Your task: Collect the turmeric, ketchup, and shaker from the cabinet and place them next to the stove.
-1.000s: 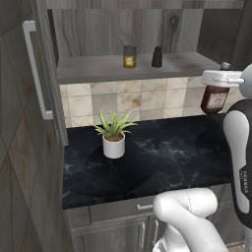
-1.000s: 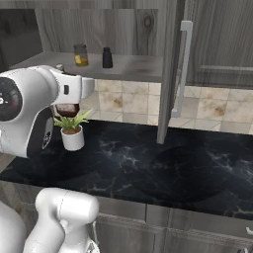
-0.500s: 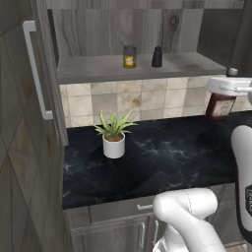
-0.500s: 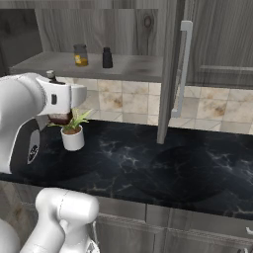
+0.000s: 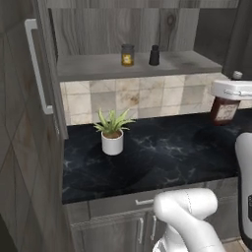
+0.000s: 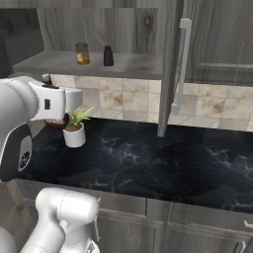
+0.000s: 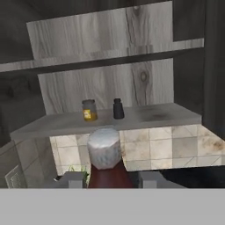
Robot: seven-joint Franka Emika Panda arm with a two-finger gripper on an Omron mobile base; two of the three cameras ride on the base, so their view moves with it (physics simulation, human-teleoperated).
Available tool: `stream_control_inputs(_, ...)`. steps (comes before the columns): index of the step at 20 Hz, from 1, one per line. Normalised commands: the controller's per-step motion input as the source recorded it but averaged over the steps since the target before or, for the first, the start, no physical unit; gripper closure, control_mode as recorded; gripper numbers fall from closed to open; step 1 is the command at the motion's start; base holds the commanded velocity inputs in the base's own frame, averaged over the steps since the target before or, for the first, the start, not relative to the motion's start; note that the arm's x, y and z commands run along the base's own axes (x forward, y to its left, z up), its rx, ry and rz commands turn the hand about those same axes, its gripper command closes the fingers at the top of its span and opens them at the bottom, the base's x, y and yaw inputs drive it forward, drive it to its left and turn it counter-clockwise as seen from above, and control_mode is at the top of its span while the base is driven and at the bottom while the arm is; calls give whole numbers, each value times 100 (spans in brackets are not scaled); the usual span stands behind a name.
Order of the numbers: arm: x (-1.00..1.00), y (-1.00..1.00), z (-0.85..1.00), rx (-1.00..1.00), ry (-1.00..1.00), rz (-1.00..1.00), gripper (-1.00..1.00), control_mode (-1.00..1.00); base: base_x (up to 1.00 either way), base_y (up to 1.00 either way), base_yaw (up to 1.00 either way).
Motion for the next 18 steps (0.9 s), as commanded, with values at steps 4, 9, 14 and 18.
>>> stream_control_inputs(4, 0, 0, 0, 0, 0, 0, 100, 100, -89, -13, -12)
stream_control_inputs(9, 0, 0, 0, 0, 0, 0, 100, 100, -91, -39, -7)
stream_control_inputs(14, 0, 0, 0, 0, 0, 0, 100, 100, -76, -70, -2)
stream_control_inputs(18, 0, 0, 0, 0, 0, 0, 100, 100, -55, -95, 0)
